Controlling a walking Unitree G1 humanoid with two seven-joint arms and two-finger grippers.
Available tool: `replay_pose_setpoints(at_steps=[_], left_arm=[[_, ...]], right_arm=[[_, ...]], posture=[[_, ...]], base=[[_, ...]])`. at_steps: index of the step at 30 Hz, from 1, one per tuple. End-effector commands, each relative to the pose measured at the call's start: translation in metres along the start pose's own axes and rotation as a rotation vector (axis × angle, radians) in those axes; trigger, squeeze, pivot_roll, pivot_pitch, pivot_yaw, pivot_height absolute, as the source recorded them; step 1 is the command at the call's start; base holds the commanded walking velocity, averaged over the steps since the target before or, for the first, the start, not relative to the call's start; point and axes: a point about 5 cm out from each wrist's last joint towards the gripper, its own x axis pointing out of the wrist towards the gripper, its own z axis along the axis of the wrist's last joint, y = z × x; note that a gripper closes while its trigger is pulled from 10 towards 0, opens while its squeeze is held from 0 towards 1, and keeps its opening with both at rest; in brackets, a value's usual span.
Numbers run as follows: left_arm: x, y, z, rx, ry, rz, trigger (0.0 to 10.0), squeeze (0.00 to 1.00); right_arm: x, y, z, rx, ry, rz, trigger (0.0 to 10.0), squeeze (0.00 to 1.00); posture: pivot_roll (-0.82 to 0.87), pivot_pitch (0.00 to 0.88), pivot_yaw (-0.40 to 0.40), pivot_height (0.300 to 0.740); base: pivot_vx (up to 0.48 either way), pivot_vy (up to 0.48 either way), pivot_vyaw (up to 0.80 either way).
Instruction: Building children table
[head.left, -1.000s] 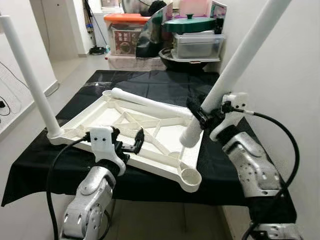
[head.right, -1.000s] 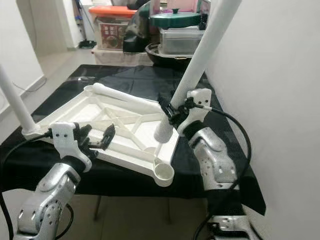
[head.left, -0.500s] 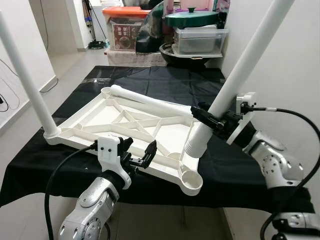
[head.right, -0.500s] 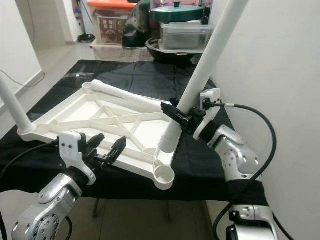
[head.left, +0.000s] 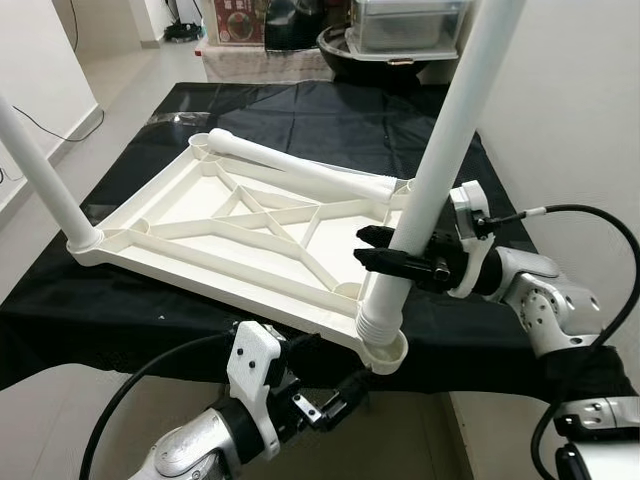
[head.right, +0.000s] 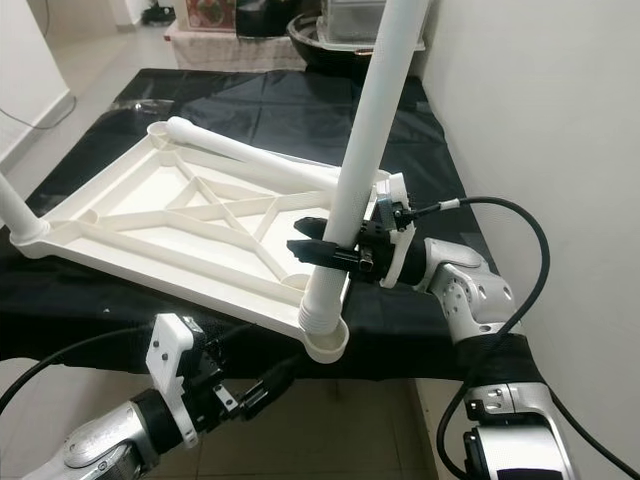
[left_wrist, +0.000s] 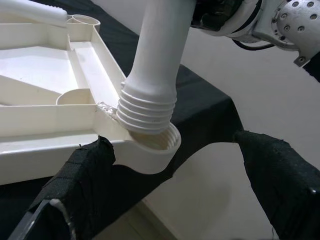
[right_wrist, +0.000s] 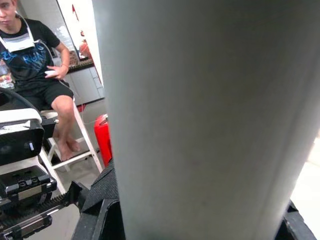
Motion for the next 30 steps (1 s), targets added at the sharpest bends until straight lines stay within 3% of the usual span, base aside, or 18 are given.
replay_pose_setpoints(at_steps=[1,12,30], left_arm=[[-0.002,-0.001,-0.002,0.02,0.009,-0.002,10.0,0.0],[-0.013,-0.005,-0.006,0.039,0.042,0.004,10.0,0.0],[-0.013,-0.012,-0.009,0.033,0.052,-0.012,10.0,0.0]], right_arm=[[0.003,0.0,0.003,-0.026,-0.004,0.013,10.0,0.0],[-0.001,0.007,0.007,-0.036,0.005,0.142,10.0,0.0],[0.009,0.007,-0.01,-0.065,0.085,0.122,10.0,0.0]], posture=[[0.11,0.184,-0.02,0.74],[0.11,0.17,-0.03,0.74],[0.12,0.177,-0.031,0.74]], base=[[0.0,0.0,0.0],[0.0,0.0,0.0],[0.0,0.0,0.0]])
